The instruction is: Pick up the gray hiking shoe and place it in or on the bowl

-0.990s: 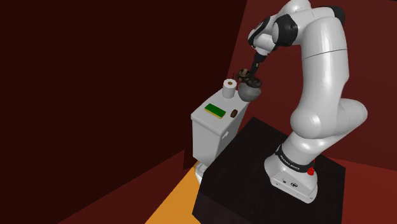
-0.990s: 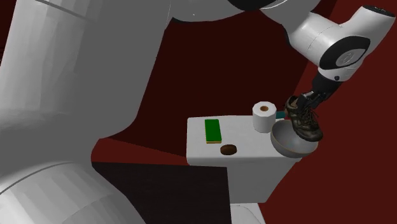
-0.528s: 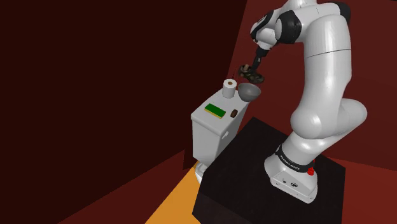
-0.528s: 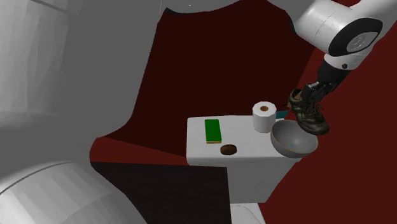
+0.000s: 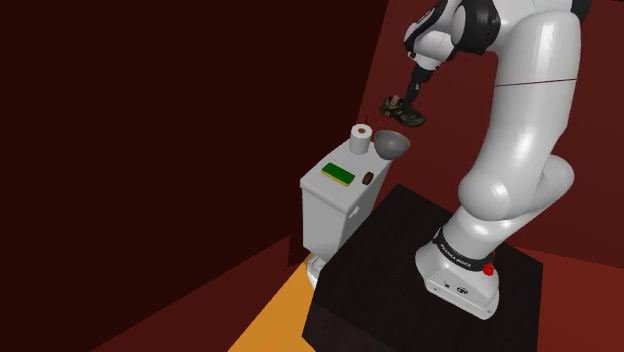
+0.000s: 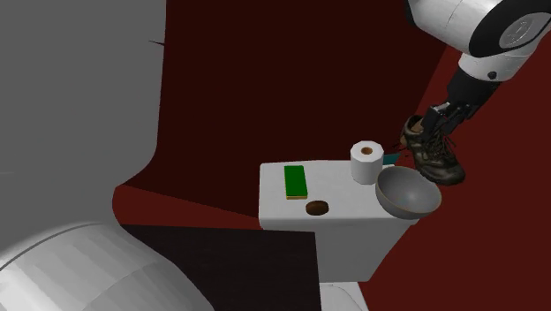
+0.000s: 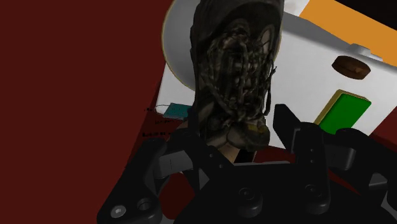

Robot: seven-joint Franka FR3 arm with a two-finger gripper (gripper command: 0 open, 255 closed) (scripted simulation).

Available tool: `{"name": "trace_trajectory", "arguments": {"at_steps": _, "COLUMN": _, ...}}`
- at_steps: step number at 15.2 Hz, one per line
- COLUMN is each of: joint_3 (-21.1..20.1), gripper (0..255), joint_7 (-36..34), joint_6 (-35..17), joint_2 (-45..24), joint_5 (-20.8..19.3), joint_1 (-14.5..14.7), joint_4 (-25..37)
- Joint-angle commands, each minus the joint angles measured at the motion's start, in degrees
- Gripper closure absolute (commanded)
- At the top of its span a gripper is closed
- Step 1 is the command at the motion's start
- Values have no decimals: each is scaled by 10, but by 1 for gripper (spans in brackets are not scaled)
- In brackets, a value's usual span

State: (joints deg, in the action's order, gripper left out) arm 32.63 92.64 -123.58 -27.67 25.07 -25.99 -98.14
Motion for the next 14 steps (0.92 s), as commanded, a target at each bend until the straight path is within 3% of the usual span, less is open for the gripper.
{"name": "trace_trajectory", "arguments": {"at_steps": 1, "joint_3": 1, "gripper": 255, "joint_7": 4, "joint_6": -7, "joint_2": 4, "joint_5": 0, "joint_1": 1, "joint_4": -11}}
{"name": "trace_trajectory", "arguments": {"at_steps": 14, "joint_3": -26, "gripper": 255, "joint_7": 37, "joint_6": -75, "joint_2": -51, "joint_5": 43, "joint_1": -16, "joint_4": -32}}
